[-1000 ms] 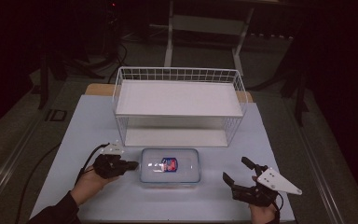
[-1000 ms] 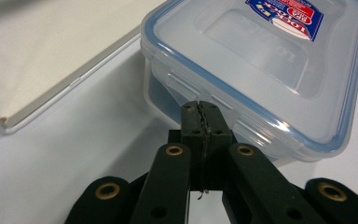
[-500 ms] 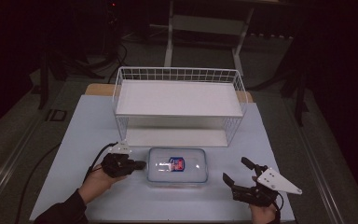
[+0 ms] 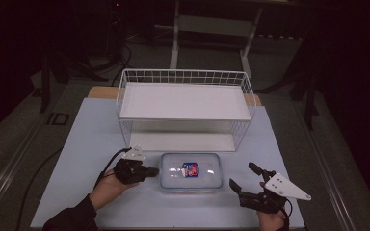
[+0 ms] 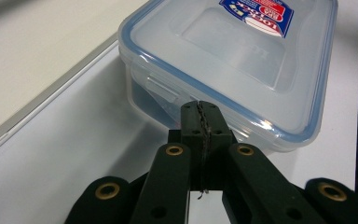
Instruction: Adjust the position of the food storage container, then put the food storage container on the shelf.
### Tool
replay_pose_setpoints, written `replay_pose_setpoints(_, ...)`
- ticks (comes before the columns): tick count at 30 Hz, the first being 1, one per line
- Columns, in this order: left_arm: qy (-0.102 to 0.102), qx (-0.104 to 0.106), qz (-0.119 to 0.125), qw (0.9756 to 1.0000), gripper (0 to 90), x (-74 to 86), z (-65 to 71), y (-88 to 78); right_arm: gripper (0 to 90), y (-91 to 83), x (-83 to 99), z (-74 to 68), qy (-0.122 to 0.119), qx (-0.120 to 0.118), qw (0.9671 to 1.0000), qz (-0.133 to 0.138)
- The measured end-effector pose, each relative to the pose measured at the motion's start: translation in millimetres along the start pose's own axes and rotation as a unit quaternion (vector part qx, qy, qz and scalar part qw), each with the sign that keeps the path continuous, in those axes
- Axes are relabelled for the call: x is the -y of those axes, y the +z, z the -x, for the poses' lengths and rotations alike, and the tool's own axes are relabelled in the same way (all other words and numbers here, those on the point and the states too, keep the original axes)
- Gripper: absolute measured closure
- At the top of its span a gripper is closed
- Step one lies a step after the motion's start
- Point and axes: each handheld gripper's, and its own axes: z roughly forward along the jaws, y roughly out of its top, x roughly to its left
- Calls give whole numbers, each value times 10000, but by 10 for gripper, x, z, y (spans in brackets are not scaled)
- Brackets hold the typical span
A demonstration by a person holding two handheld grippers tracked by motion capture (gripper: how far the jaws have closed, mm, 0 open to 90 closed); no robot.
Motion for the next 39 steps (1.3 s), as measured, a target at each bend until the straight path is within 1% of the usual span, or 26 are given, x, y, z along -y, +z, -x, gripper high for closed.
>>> replay_pose_setpoints(5, -96, 16, 26, 9999, 870, 1, -24, -18, 138, 10, 4, -6, 14, -7, 10000, -10)
replay_pose_setpoints(7, -151, -21, 97, 9998, 774, -3, -16, -87, 138, 14, 7, -9, 21, -8, 10000, -23)
replay_pose_setpoints(10, -241, 56, 179, 9995, 594, -11, -15, -139, 138, 21, 8, -13, 6, -6, 10000, -27)
replay_pose_setpoints(11, -241, 56, 179, 9995, 594, -11, -15, -139, 138, 27, 9, -16, 2, -15, 10000, -27)
replay_pose_setpoints(12, -402, 237, 340, 9983, 486, -23, -14, -195, 138, 35, 10, -24, -16, -16, 10000, -59)
replay_pose_setpoints(14, -365, 233, 366, 9984, 361, -29, 0, -198, 137, 37, 10, -27, -18, 0, 10000, -55)
replay_pose_setpoints(15, -373, 229, 465, 9980, 335, -34, 13, -206, 137, 39, 10, -28, -17, 17, 10000, -39)
replay_pose_setpoints(16, -486, 260, 566, 9969, 278, -44, 17, -211, 137, 39, 10, -25, -10, 5, 10000, -35)
replay_pose_setpoints(17, -600, 428, 657, 9951, 177, -71, 9, -211, 137, 43, 11, -23, -1, 2, 10000, -34)
replay_pose_setpoints(18, -681, 453, 657, 9945, 135, -89, 9, -209, 137, 48, 11, -22, 5, -6, 10000, -55)
replay_pose_setpoints(20, -758, 503, 653, 9937, 125, -103, 5, -203, 132, 61, 13, -20, 8, -39, 10000, -84)
replay_pose_setpoints(21, -862, 563, 698, 9922, 125, -111, -3, -197, 132, 61, 13, -20, 8, -39, 10000, -84)
replay_pose_setpoints(22, -964, 538, 725, 9912, 62, -131, 2, -176, 128, 68, 7, -28, -13, -8, 9999, -114)
replay_pose_setpoints(23, -1017, 524, 742, 9907, 50, -136, -3, -171, 127, 71, 4, -33, -20, 23, 9999, -97)
replay_pose_setpoints(24, -1017, 524, 742, 9907, 50, -136, -3, -171, 125, 73, 0, -37, -34, 42, 10000, -73)
replay_pose_setpoints(25, -1157, 568, 741, 9889, 48, -147, -13, -161, 118, 77, -5, -44, -34, 46, 10000, -71)
replay_pose_setpoints(26, -1157, 568, 741, 9889, 45, -147, -13, -161, 118, 77, -5, -44, -34, 46, 10000, -71)
replay_pose_setpoints(28, -1369, 525, 689, 9868, 44, -153, -41, -136, 107, 99, -6, -65, -89, 53, 9999, -105)
replay_pose_setpoints(31, -1482, 497, 639, 9856, 45, -153, -59, -110, 106, 134, 0, -102, -204, 95, 9996, -195)
replay_pose_setpoints(32, -1611, 564, 586, 9836, 45, -156, -81, -76, 118, 145, -5, -114, -232, 71, 9995, -220)
replay_pose_setpoints(34, -1768, 611, 539, 9809, 47, -157, -105, -49, 143, 149, -8, -113, -136, -19, 9995, -284)
replay_pose_setpoints(35, -1768, 611, 539, 9809, 49, -157, -105, -49, 143, 149, -8, -113, -136, -19, 9995, -284)
replay_pose_setpoints(36, -1941, 703, 524, 9771, 49, -149, -138, -25, 155, 148, -8, -118, -144, -5, 9994, -309)
replay_pose_setpoints(37, -2038, 710, 505, 9751, 49, -144, -153, -11, 155, 146, -10, -117, -140, -44, 9994, -308)
replay_pose_setpoints(38, -2038, 710, 505, 9751, 49, -144, -153, -11, 155, 146, -10, -117, -140, -44, 9994, -308)
replay_pose_setpoints(39, -2088, 736, 488, 9740, 49, -139, -164, 2, 155, 138, -21, -106, -72, -74, 9995, -292)
